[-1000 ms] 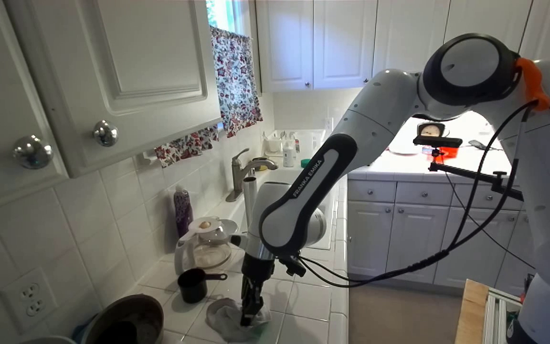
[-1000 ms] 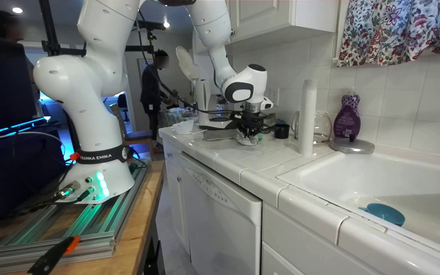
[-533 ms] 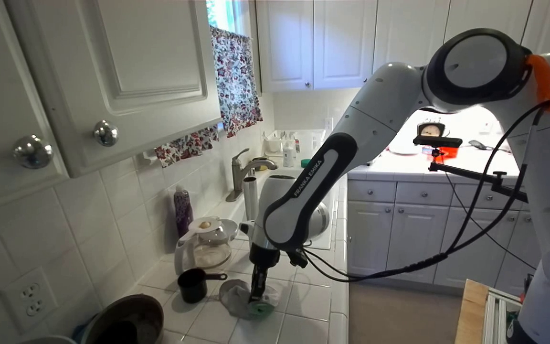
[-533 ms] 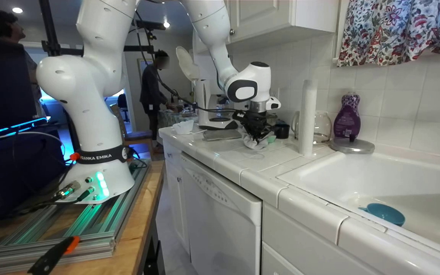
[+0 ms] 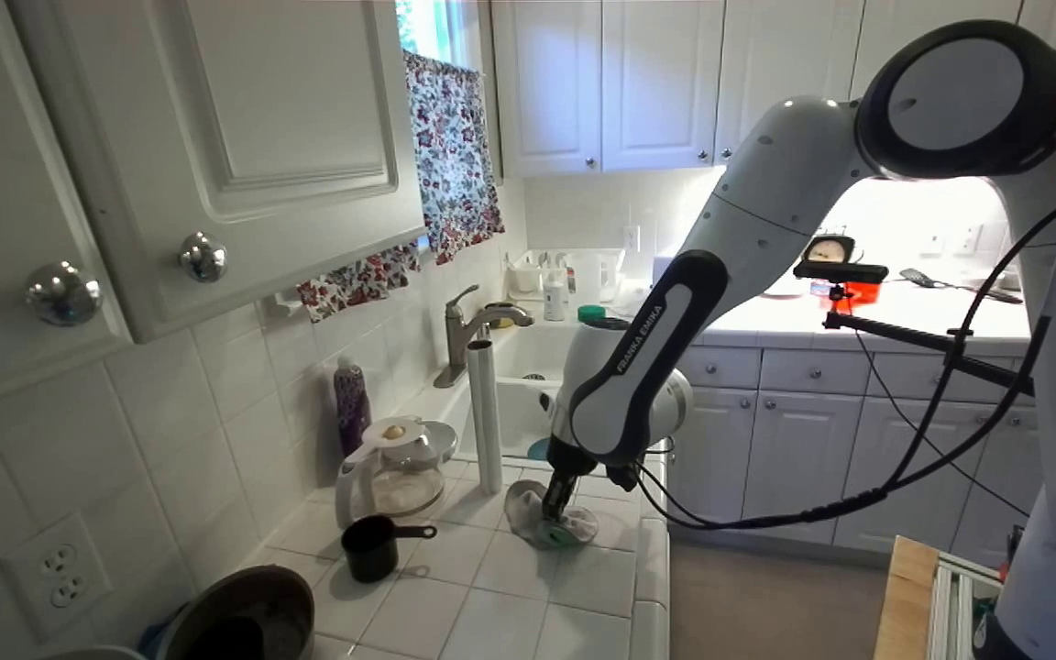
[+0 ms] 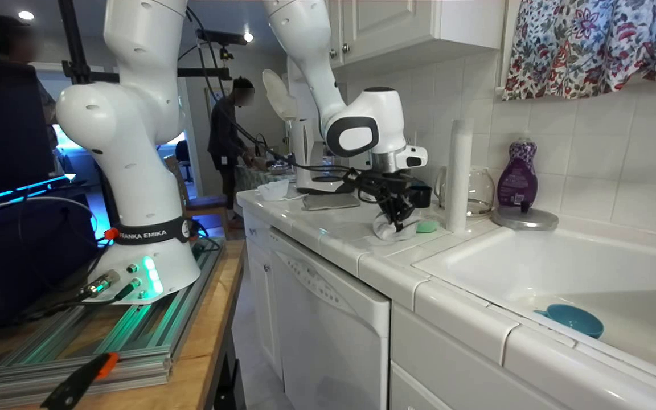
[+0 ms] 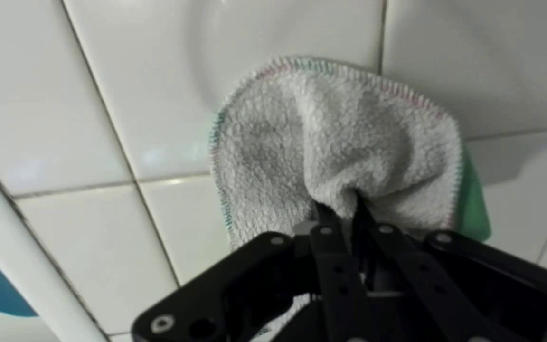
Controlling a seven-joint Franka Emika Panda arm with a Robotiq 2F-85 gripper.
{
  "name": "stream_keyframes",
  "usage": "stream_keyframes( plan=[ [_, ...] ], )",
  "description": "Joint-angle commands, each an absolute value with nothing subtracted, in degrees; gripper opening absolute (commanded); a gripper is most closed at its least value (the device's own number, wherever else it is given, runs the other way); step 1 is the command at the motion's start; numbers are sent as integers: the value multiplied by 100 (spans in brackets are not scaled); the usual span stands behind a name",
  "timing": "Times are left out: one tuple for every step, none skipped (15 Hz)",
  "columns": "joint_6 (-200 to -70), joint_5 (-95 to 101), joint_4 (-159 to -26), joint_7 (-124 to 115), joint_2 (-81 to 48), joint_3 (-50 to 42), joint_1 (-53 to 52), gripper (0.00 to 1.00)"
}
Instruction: Use the white towel to clean the surface
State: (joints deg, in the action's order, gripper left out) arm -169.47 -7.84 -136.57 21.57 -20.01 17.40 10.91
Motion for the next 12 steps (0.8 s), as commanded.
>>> stream_keyframes(
  plan=[
    [-17281, -654, -14550, 1156, -1453, 978, 644, 3],
    [-17235, -509, -14672, 811, -1349, 676, 392, 3],
    [-17173, -450, -14692, 708, -1351, 593, 292, 3],
    [-17129, -362, -14681, 709, -1369, 575, 182, 3],
    [-17101, -326, -14657, 763, -1387, 627, 109, 3],
    [-17072, -277, -14608, 819, -1427, 670, 33, 3],
    [-17058, -282, -14497, 983, -1523, 820, 26, 3],
    [-17039, -267, -14432, 1101, -1574, 942, 4, 3],
    [-16992, -348, -14347, 1321, -1630, 1187, 60, 3],
    [-16992, -396, -14281, 1490, -1706, 1373, 82, 3],
    [-16974, -409, -14185, 1589, -1788, 1556, 52, 3],
    [-16951, -369, -14083, 1680, -1887, 1699, 12, 3]
  ],
)
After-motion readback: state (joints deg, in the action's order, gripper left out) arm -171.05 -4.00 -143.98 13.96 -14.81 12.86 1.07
